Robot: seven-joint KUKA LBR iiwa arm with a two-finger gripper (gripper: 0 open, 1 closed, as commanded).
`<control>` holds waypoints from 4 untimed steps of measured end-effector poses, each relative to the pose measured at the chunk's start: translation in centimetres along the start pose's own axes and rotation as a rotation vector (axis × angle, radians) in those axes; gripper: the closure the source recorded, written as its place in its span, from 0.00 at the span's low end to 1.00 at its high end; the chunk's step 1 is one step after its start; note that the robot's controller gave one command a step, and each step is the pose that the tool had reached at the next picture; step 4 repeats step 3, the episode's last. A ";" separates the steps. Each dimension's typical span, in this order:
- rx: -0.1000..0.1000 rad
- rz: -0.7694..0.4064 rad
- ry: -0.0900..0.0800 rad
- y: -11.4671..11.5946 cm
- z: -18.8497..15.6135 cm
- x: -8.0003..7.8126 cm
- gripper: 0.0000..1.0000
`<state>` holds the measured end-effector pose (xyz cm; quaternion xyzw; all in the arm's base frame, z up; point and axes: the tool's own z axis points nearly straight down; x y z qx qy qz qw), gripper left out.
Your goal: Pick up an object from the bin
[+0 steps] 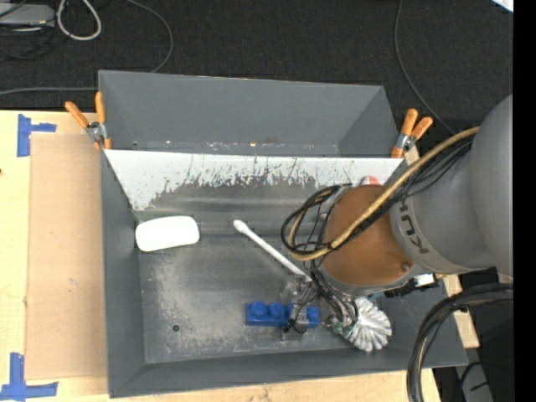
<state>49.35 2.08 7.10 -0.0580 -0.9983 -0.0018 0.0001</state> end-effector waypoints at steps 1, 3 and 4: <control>0.000 0.000 0.000 0.0 0.0 0.0 1.00; 0.002 0.003 0.014 -1.1 -17.6 0.2 1.00; 0.002 0.003 0.014 -1.1 -17.6 0.2 1.00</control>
Offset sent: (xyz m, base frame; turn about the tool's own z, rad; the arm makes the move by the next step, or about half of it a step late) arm 0.0013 0.0004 0.0698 -0.0073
